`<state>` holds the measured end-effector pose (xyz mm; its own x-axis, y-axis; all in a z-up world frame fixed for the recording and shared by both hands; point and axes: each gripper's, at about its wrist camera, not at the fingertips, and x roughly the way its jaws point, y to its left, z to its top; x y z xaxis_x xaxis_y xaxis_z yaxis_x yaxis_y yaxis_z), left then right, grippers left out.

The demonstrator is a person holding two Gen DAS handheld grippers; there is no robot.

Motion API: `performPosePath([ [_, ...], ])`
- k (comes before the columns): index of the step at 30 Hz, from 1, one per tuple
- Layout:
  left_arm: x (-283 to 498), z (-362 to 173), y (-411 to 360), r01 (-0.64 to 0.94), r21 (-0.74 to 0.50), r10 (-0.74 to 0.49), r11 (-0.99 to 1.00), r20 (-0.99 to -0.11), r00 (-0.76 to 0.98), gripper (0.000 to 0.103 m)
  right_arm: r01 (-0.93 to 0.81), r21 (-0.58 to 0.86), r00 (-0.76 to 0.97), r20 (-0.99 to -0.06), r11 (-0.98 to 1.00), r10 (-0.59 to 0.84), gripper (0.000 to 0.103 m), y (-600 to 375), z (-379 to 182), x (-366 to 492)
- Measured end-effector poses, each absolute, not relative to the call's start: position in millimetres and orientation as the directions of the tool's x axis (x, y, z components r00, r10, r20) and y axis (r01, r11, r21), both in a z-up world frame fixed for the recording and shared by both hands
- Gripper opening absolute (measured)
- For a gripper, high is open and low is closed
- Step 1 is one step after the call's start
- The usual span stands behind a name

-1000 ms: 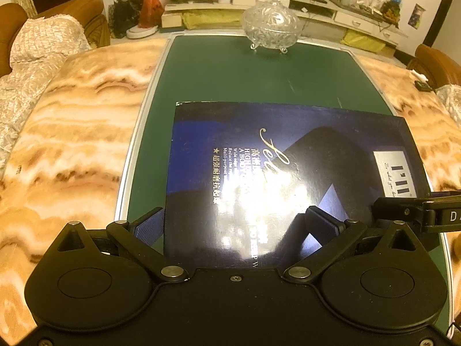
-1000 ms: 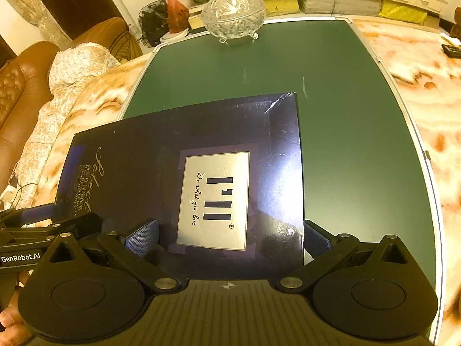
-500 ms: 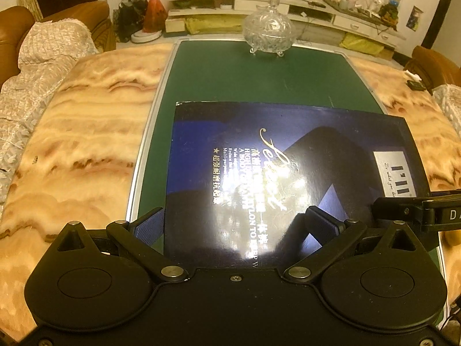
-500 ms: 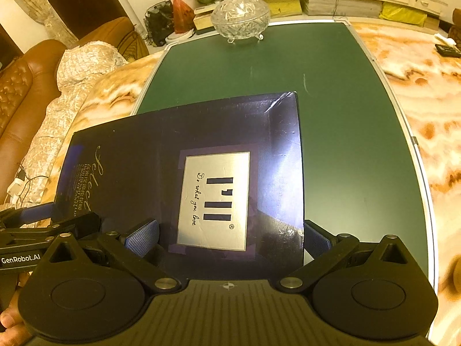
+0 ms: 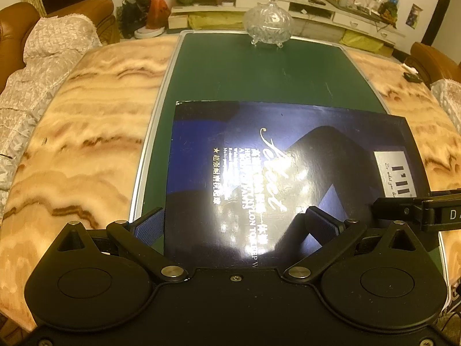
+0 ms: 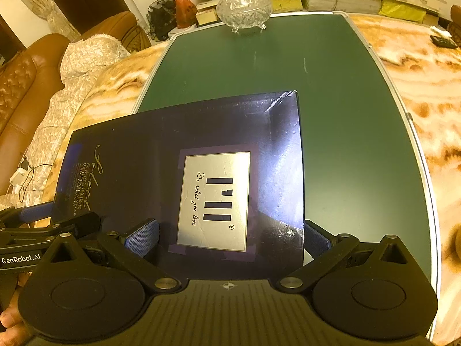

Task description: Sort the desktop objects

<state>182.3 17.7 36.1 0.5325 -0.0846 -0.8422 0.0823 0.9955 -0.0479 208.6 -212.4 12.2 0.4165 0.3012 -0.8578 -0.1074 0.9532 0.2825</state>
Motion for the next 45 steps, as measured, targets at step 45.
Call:
performPosePath([
  [45,117,8,24,0.102,-0.065,-0.107,0.993,-0.864,0.492,0.103,-0.091,0.281,0.366,-0.883,0.956,0.294,0.103,-214,-16,140],
])
